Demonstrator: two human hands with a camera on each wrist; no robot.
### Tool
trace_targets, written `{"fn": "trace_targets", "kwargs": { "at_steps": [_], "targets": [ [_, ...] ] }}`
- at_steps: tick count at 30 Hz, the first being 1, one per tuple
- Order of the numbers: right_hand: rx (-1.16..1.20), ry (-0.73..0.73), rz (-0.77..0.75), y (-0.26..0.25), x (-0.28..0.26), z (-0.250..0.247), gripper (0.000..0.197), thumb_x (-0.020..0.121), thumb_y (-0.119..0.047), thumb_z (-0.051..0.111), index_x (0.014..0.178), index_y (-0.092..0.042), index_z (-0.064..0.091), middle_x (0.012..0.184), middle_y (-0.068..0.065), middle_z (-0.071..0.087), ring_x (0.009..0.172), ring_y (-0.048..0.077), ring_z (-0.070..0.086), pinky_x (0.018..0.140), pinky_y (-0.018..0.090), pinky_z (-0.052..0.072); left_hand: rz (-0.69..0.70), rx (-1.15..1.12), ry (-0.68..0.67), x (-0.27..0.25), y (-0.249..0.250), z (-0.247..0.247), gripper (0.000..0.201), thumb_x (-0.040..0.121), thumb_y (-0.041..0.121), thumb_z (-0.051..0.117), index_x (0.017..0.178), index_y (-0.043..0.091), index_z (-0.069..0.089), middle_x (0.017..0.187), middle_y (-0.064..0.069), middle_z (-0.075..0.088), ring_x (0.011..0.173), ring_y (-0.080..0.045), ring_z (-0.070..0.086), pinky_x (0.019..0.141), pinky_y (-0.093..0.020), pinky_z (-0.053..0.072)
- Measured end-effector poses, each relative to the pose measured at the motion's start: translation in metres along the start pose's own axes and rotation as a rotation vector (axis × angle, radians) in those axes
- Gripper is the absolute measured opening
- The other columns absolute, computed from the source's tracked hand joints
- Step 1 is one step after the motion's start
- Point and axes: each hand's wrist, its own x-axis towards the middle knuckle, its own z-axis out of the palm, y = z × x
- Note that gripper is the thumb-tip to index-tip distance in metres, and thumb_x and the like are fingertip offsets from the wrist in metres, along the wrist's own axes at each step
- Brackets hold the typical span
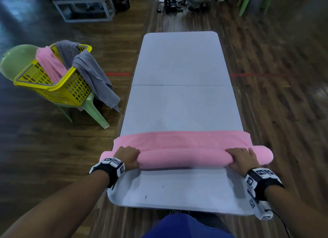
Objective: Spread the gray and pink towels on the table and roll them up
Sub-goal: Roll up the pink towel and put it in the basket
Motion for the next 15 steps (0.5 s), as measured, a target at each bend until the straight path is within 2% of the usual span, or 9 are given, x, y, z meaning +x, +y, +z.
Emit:
{"fn": "trace_targets", "kwargs": {
  "at_steps": [2,5,6,8,10,12,14,15],
  "targets": [
    [-0.002,-0.045,0.028,-0.002,0.007,-0.013,0.056,0.079,-0.039,0.058,0.134,-0.035,0.047,0.136,-0.009,0.052,0.129,0.016,0.04,0.114,0.048,0.011,-0.016,-0.07,0.039,0.002,-0.002,-0.003,0.041,0.079,0.039,0.055,0.115,0.019,0.057,0.113,-0.004,0.062,0.107,-0.026,0.055,0.088,-0.035,0.04],
    [0.08,0.064,0.034,-0.005,0.016,-0.022,0.049,0.088,-0.034,0.047,0.137,-0.034,0.042,0.14,-0.006,0.048,0.132,0.016,0.038,0.114,0.056,0.006,-0.07,-0.172,0.194,0.005,-0.002,0.002,0.052,0.09,0.044,0.038,0.133,0.015,0.045,0.131,-0.006,0.054,0.117,-0.026,0.05,0.1,-0.04,0.035],
    [0.125,0.087,0.027,-0.006,0.016,-0.021,0.049,0.092,-0.039,0.045,0.14,-0.034,0.036,0.144,-0.006,0.042,0.134,0.015,0.034,0.114,0.057,0.004,-0.066,-0.19,0.189,0.005,-0.002,0.006,0.058,0.09,0.05,0.039,0.136,0.014,0.041,0.137,-0.006,0.05,0.122,-0.025,0.047,0.105,-0.043,0.032],
    [0.138,0.055,0.01,-0.006,0.012,-0.013,0.063,0.087,-0.055,0.052,0.142,-0.034,0.029,0.147,-0.008,0.034,0.137,0.014,0.029,0.113,0.055,0.002,-0.033,-0.165,0.129,0.005,-0.001,0.012,0.069,0.084,0.054,0.053,0.139,0.014,0.038,0.141,-0.005,0.046,0.127,-0.025,0.043,0.109,-0.047,0.027],
    [0.057,0.004,-0.018,-0.003,0.009,-0.003,0.069,0.081,-0.053,0.061,0.14,-0.036,0.032,0.146,-0.01,0.037,0.136,0.013,0.03,0.115,0.056,0.005,0.009,-0.063,0.093,0.004,0.001,0.01,0.055,0.08,0.044,0.059,0.128,0.018,0.048,0.129,-0.004,0.055,0.118,-0.025,0.049,0.103,-0.04,0.033],
    [-0.001,-0.032,-0.042,0.003,0.014,-0.005,0.062,0.078,-0.045,0.063,0.136,-0.038,0.041,0.14,-0.012,0.047,0.132,0.014,0.036,0.115,0.053,0.008,0.041,-0.031,0.045,0.009,0.0,0.003,0.038,0.079,0.042,0.058,0.11,0.019,0.056,0.112,-0.002,0.062,0.104,-0.024,0.055,0.089,-0.035,0.041],
    [-0.043,-0.051,-0.055,0.005,0.027,-0.017,0.059,0.076,-0.047,0.056,0.134,-0.038,0.045,0.135,-0.01,0.054,0.128,0.016,0.042,0.114,0.052,0.01,0.029,-0.087,-0.01,0.016,-0.003,-0.007,0.037,0.078,0.044,0.056,0.104,0.018,0.058,0.105,-0.004,0.064,0.1,-0.026,0.057,0.083,-0.036,0.044],
    [-0.05,-0.047,-0.054,0.005,0.034,-0.024,0.061,0.075,-0.048,0.049,0.135,-0.037,0.045,0.135,-0.009,0.054,0.128,0.017,0.043,0.114,0.052,0.011,0.012,-0.122,0.01,0.02,-0.005,-0.012,0.038,0.078,0.044,0.052,0.104,0.017,0.059,0.106,-0.006,0.063,0.101,-0.028,0.058,0.084,-0.037,0.045]
  ]
}}
